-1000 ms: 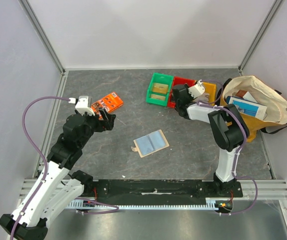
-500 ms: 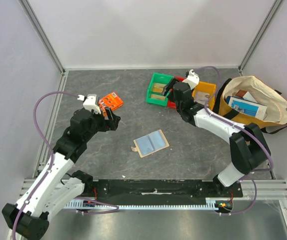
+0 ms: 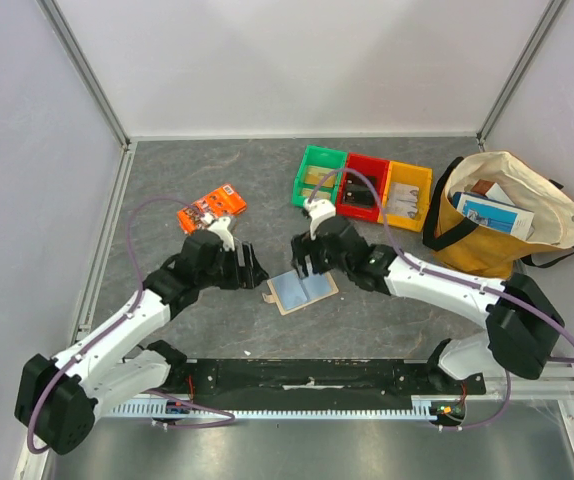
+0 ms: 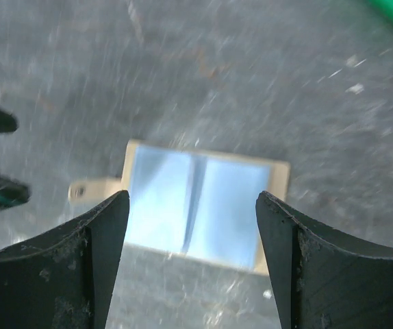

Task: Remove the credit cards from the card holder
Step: Remove the credit card from the card holder.

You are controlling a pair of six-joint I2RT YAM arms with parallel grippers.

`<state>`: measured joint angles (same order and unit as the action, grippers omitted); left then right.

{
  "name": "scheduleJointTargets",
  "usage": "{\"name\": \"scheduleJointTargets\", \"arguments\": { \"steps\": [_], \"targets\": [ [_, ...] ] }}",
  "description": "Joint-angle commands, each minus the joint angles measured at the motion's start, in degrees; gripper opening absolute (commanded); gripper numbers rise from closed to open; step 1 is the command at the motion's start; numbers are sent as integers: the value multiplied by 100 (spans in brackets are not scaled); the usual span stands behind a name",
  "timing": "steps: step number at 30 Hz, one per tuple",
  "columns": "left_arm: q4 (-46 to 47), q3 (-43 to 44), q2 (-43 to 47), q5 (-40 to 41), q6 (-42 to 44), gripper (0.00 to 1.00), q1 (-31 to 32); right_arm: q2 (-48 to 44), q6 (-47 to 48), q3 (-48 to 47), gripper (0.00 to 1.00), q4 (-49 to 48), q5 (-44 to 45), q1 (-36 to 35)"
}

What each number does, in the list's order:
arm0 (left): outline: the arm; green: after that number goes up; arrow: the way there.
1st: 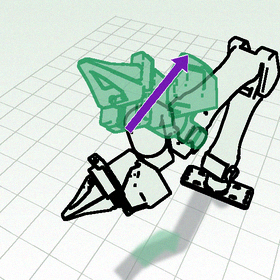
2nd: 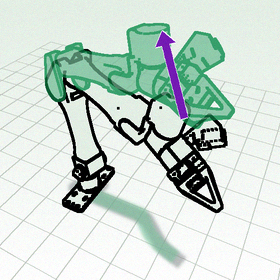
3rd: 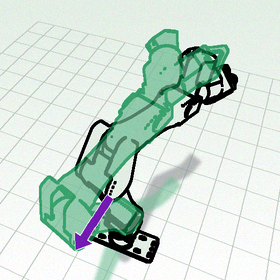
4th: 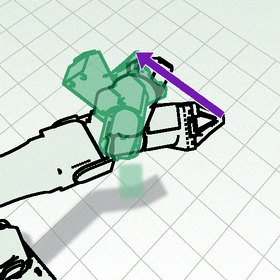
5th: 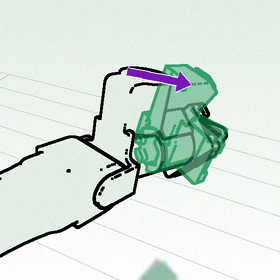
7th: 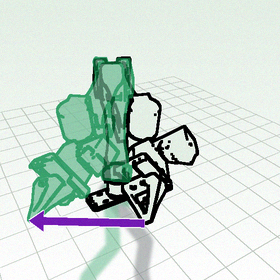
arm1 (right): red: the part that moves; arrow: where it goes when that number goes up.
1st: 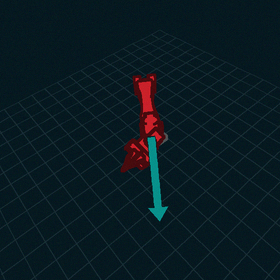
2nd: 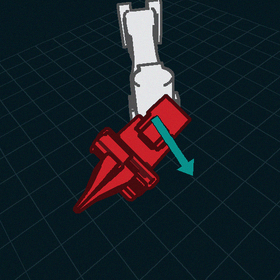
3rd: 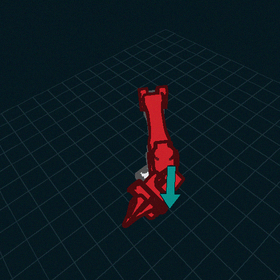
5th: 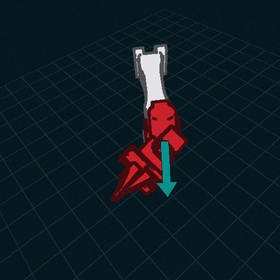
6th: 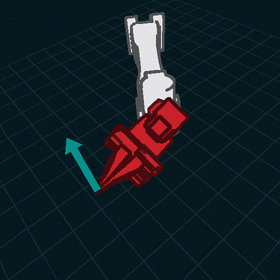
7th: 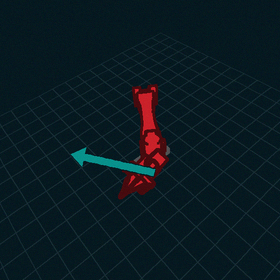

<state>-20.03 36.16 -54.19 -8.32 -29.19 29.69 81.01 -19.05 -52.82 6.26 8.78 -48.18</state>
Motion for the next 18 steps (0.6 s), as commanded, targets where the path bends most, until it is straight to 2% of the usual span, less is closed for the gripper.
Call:
{"name": "scheduleJointTargets", "arguments": {
  "steps": [1,6,11,18],
  "targets": [
    [719,-600,-12,-135,-833,81,256,-95,402,254,82,227,-219,-489],
    [1062,-1032,-187,-21,-1001,77,318,274,419,316,81,86,54,-868],
    [1589,-1322,-513,-258,-1194,70,370,801,463,149,79,15,89,-1061],
    [1977,-1516,-847,-328,-1335,66,441,1267,349,140,79,-178,239,-1167]
  ]
}}
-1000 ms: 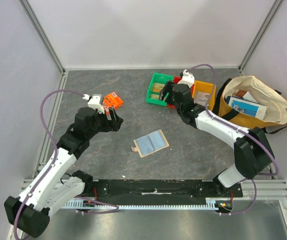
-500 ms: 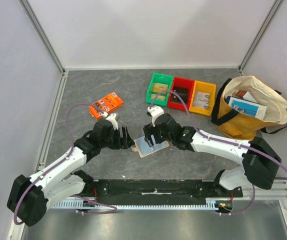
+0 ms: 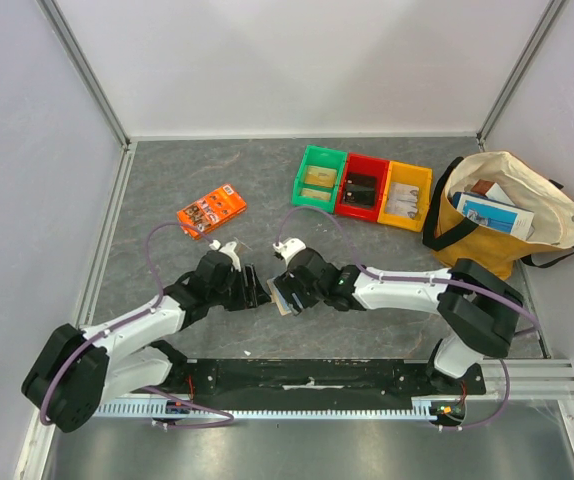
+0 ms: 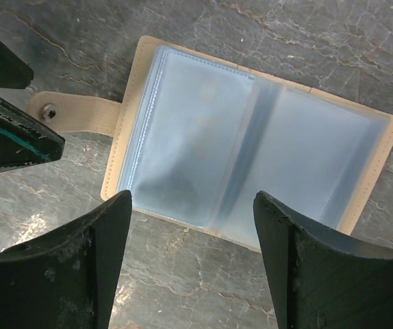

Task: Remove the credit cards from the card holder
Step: Remove the credit card from the card holder.

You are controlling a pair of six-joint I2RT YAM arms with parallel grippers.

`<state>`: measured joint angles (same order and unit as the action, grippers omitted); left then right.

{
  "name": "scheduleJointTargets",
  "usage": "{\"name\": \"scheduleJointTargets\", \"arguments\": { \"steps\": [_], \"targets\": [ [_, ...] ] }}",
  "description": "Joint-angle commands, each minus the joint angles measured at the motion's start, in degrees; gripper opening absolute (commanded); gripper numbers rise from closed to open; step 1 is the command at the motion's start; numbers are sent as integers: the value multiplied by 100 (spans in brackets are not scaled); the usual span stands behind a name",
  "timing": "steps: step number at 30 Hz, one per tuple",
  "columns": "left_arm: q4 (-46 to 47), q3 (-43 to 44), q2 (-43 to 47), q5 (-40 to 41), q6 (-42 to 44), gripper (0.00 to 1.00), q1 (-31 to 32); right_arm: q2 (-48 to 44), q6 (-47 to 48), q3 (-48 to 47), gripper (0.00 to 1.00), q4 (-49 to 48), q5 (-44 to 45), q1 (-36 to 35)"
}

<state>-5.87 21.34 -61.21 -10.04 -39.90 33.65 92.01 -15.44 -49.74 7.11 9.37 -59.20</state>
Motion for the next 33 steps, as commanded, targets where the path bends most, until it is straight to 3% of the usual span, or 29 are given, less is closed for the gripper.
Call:
{"name": "scheduleJointTargets", "arguments": {
  "steps": [1,9,16,20,26,33],
  "targets": [
    [560,-34,-180,-191,-273,65,54,195,-11,-177,78,-263,145,-83],
    [921,-95,-488,-253,-299,50,142,318,-73,-282,76,-334,127,-180],
    [956,-236,-401,-235,-334,19,151,476,-126,-317,76,-193,329,-197],
    [825,-201,-321,-209,-308,2,142,467,-152,-405,71,44,723,-206],
    [254,-60,-146,-156,-124,2,151,195,-126,-405,53,317,1330,-206],
    [-125,-42,188,-217,-18,2,142,-60,-152,-414,50,712,1805,39]
  ]
}}
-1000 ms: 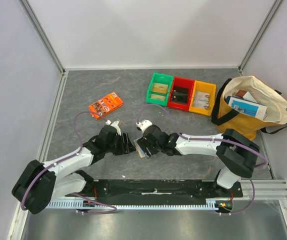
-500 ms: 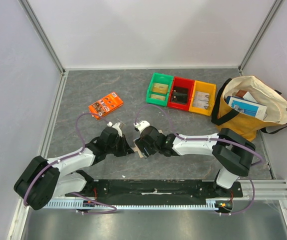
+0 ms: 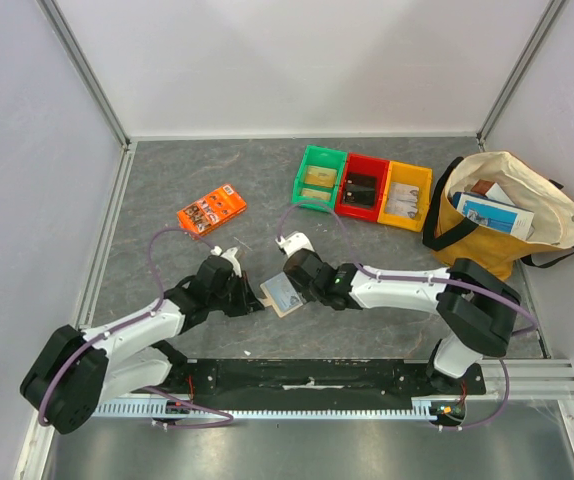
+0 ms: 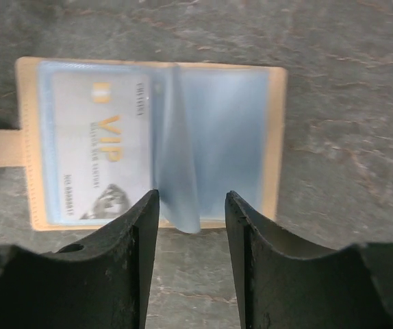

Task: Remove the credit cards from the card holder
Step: Remove the credit card from the card holder.

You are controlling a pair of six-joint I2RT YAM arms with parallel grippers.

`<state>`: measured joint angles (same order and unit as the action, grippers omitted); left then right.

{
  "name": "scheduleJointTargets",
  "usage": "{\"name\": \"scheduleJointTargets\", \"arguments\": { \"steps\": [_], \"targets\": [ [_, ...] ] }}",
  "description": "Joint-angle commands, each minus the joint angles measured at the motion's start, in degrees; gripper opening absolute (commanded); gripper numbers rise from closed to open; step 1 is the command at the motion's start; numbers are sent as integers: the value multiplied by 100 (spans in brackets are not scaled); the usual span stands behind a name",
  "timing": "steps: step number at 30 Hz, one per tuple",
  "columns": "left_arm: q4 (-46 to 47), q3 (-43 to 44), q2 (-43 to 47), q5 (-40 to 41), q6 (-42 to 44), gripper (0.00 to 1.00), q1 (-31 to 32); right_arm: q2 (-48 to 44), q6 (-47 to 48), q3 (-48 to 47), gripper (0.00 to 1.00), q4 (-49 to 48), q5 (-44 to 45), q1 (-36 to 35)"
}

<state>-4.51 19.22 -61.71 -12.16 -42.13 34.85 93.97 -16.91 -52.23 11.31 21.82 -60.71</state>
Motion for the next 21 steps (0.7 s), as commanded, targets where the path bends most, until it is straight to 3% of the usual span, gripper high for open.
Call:
{"name": "scheduleJointTargets", "arguments": {
  "steps": [1,7,11,16,21],
  "targets": [
    [-287,161,291,3,205,2,22,-265,-23,-156,50,362,664,295],
    [-498,126,529,240,214,2,22,-476,-111,-147,51,784,894,718],
    [-603,195,678,399,214,18,30,-914,-15,-121,52,575,105,718],
    [-989,661,1011,627,319,39,30,-1329,-102,63,55,-364,-1107,727],
    [-1175,1232,1284,777,407,43,22,-1189,-392,204,55,-1086,-2128,788]
  ]
}}
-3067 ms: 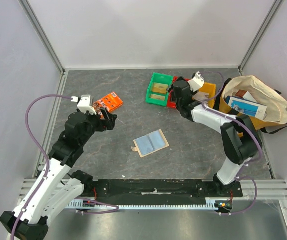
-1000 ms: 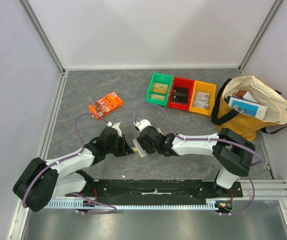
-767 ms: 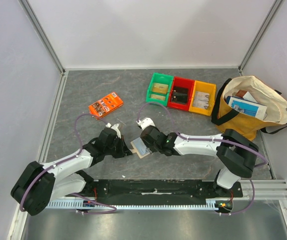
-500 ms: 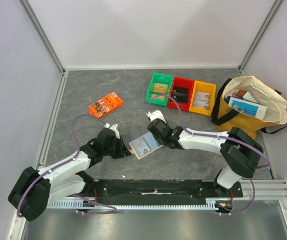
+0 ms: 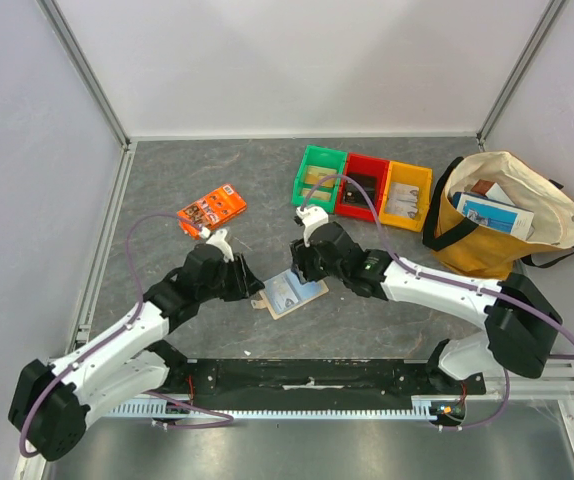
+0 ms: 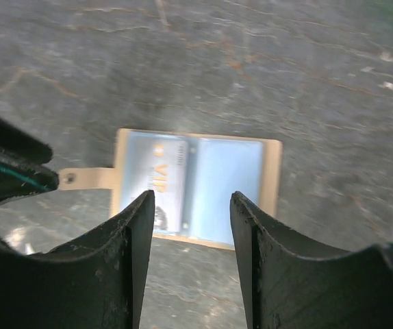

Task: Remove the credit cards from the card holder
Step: Remove the credit card from the card holder.

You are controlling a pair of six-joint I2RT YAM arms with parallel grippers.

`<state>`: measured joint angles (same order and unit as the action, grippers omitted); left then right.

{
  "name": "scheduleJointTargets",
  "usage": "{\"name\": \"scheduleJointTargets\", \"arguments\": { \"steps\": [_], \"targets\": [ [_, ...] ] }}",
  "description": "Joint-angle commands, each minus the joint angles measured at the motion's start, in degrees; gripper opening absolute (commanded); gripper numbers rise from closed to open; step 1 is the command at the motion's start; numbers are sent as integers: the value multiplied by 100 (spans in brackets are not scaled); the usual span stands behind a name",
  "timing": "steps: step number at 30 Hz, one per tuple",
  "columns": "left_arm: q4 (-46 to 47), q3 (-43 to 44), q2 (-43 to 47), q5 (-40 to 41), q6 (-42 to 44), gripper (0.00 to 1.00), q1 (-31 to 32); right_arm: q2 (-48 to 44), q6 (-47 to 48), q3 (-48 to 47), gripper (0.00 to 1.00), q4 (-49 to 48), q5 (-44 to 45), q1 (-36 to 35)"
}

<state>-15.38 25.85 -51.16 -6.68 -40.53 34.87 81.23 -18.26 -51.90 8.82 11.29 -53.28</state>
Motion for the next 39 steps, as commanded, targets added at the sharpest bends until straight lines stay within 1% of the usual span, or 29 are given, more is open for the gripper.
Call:
{"name": "scheduleJointTargets", "arguments": {
  "steps": [1,3,5,6,10,13,16,19,24,33,37,39],
  "targets": [
    [-19,649,220,159,239,43,20,147,-335,206,54,-1003,-1268,80],
    [174,729,107,-87,178,41,20,243,-537,364,52,-1285,-1567,185],
    [525,685,-52,-359,46,36,28,323,-739,566,50,-1654,-1883,326],
    [727,633,-200,-456,-33,34,37,375,-845,663,48,-1812,-2041,414],
    [1334,404,-806,-711,-226,27,20,657,-1135,971,42,-2296,-2508,678],
    [1783,237,-1211,-879,-350,22,28,850,-1241,1094,40,-2507,-2754,766],
    [1968,88,-1528,-801,-402,18,20,1026,-1346,1199,39,-2736,-2904,862],
    [2039,-44,-1748,-669,-429,14,19,1184,-1461,1322,37,-2964,-3106,959],
    [2039,-185,-1986,-563,-490,7,28,1404,-1531,1411,37,-3167,-3282,1047],
    [2065,-299,-2276,-536,-526,3,20,1755,-1645,1516,35,-3562,-3581,1118],
    [2091,-352,-2276,-536,-535,2,20,1826,-1689,1551,33,-3729,-3730,1153],
    [2091,-378,-2285,-528,-535,2,20,1861,-1716,1569,31,-3808,-3783,1161]
  ]
}}
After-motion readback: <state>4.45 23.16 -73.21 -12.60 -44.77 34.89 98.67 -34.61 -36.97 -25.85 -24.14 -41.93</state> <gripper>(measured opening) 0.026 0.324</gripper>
